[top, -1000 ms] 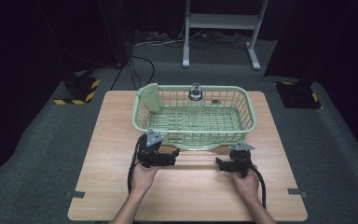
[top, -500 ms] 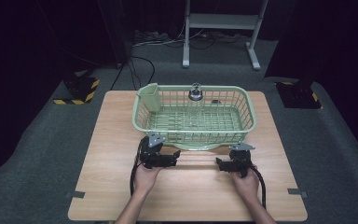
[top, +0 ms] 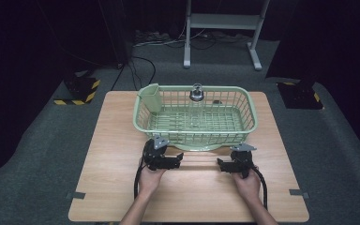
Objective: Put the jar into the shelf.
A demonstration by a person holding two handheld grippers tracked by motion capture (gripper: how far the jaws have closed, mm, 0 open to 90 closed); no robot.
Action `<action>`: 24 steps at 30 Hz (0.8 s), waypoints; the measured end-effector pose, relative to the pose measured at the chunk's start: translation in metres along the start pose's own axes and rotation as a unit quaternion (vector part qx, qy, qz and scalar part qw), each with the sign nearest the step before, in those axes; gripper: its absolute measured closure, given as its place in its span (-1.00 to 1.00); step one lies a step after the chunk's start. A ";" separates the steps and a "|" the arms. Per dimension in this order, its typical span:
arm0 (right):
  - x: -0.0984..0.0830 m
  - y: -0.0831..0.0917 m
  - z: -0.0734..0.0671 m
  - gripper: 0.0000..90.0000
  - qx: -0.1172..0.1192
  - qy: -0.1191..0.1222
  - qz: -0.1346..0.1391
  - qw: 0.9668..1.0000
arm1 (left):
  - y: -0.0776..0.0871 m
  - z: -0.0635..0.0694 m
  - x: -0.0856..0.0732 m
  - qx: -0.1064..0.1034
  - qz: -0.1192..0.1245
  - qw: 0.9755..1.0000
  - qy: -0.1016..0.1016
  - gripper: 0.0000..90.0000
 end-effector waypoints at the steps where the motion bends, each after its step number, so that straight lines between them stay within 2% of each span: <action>1: 0.000 0.000 0.000 -0.75 0.000 0.000 0.000 1.000 | -0.002 0.000 -0.001 0.002 -0.004 1.000 -0.001 -0.75; 4: 0.000 0.000 0.000 -0.75 0.000 0.000 0.000 1.000 | -0.009 -0.001 -0.004 0.008 -0.020 1.000 -0.008 -0.76; 12: 0.000 0.000 0.000 -0.75 0.000 0.000 0.000 1.000 | -0.024 0.000 -0.010 0.012 -0.038 0.999 -0.012 -0.75; 24: 0.000 0.000 0.000 -0.75 0.000 0.000 0.000 1.000 | -0.041 -0.004 -0.018 0.016 -0.050 0.999 0.004 -0.75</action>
Point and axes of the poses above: each handheld gripper's, and its own axes: y roughly backward along the jaws, x roughly out of its top, z roughly to its right, the point moved 4 cm from there along -y, roughly forward along the jaws, and after that the axes turned 6 degrees about -z, right-handed, at the moved point
